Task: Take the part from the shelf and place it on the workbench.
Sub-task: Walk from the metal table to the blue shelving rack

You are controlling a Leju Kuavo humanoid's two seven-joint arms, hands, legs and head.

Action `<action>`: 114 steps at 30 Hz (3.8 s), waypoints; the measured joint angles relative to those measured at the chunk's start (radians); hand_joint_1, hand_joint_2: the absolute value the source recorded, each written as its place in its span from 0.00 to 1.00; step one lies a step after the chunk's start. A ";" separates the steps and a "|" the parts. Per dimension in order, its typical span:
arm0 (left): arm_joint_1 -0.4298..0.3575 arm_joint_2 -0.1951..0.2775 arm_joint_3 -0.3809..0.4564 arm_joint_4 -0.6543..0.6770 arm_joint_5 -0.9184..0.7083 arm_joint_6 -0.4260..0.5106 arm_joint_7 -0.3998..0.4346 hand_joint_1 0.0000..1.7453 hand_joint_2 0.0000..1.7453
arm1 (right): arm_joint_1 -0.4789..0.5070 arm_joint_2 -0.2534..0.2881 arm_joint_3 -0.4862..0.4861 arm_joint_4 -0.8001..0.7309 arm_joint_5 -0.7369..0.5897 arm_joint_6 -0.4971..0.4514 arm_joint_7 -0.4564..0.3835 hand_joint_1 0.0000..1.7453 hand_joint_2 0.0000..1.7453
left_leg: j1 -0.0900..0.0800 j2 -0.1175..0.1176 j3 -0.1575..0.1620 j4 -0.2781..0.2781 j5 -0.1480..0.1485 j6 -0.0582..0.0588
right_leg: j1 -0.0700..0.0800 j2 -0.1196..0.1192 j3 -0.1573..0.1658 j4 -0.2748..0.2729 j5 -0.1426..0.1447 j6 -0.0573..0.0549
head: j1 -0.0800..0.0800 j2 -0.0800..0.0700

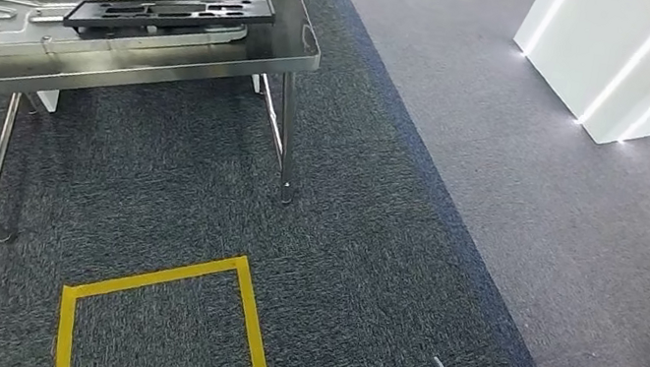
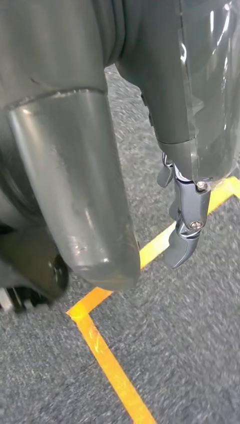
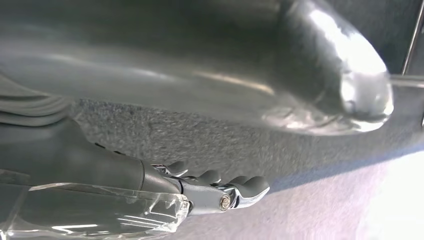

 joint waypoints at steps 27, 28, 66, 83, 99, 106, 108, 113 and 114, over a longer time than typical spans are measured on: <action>-0.003 -0.001 -0.008 0.000 0.041 0.033 0.048 0.00 0.00 | -0.039 0.024 0.011 0.104 -0.048 -0.010 -0.010 0.00 0.00 | -0.009 0.072 -0.085 0.188 -0.076 -0.001 | 0.016 -0.046 0.017 -0.029 0.011 -0.028 | 0.009 0.000; -0.003 0.000 -0.008 0.000 0.042 0.034 0.054 0.00 0.00 | -0.040 0.024 0.011 0.105 -0.051 -0.010 -0.010 0.00 0.00 | -0.003 0.060 -0.057 0.127 -0.039 -0.004 | 0.014 -0.032 0.015 -0.022 0.010 -0.024 | 0.008 0.000; -0.004 0.007 -0.009 0.001 0.081 0.045 0.065 0.00 0.00 | -0.043 0.043 0.012 0.122 -0.087 -0.038 -0.023 0.00 0.00 | -0.006 0.031 -0.012 -0.016 0.029 0.037 | 0.010 0.014 -0.016 0.017 -0.005 0.021 | 0.012 0.000; -0.008 0.004 -0.008 0.002 0.115 0.029 0.069 0.00 0.00 | -0.038 0.042 0.013 0.122 -0.066 -0.054 0.000 0.00 0.00 | -0.013 0.099 -0.012 0.056 -0.027 0.008 | 0.026 -0.116 0.088 -0.062 -0.030 -0.037 | 0.014 0.000; 0.011 0.010 -0.008 0.004 0.134 0.040 0.079 0.00 0.00 | -0.035 0.041 0.023 0.121 -0.062 -0.060 0.016 0.00 0.00 | -0.015 0.070 -0.056 -0.040 0.080 0.043 | 0.019 -0.087 0.046 0.207 -0.088 0.014 | 0.004 0.000; 0.022 -0.008 0.019 0.004 0.196 0.021 -0.039 0.00 0.00 | 0.008 0.042 0.000 0.094 -0.060 -0.078 0.029 0.00 0.00 | -0.023 0.062 0.097 -0.059 -0.024 0.045 | 0.031 -0.094 -0.105 0.083 -0.052 -0.012 | 0.006 0.000; 0.022 -0.024 0.021 0.005 0.203 0.005 -0.092 0.00 0.00 | 0.027 0.046 -0.019 0.072 -0.046 -0.065 0.032 0.00 0.00 | -0.026 0.059 0.121 -0.059 -0.051 0.038 | 0.040 -0.094 -0.104 0.015 0.066 -0.027 | 0.006 0.000; 0.014 -0.044 0.016 0.006 0.169 -0.012 -0.239 0.00 0.00 | 0.040 0.073 -0.056 0.036 0.001 -0.032 0.024 0.00 0.00 | -0.023 0.062 0.106 0.036 -0.074 0.016 | 0.039 -0.087 -0.064 -0.012 0.078 -0.051 | 0.003 0.000; 0.010 -0.045 0.011 0.006 0.158 -0.015 -0.257 0.00 0.00 | 0.040 0.077 -0.061 0.034 0.009 -0.029 0.022 0.00 0.00 | -0.022 0.062 0.075 0.093 -0.099 0.012 | 0.039 -0.088 -0.058 -0.015 0.073 -0.055 | 0.002 0.000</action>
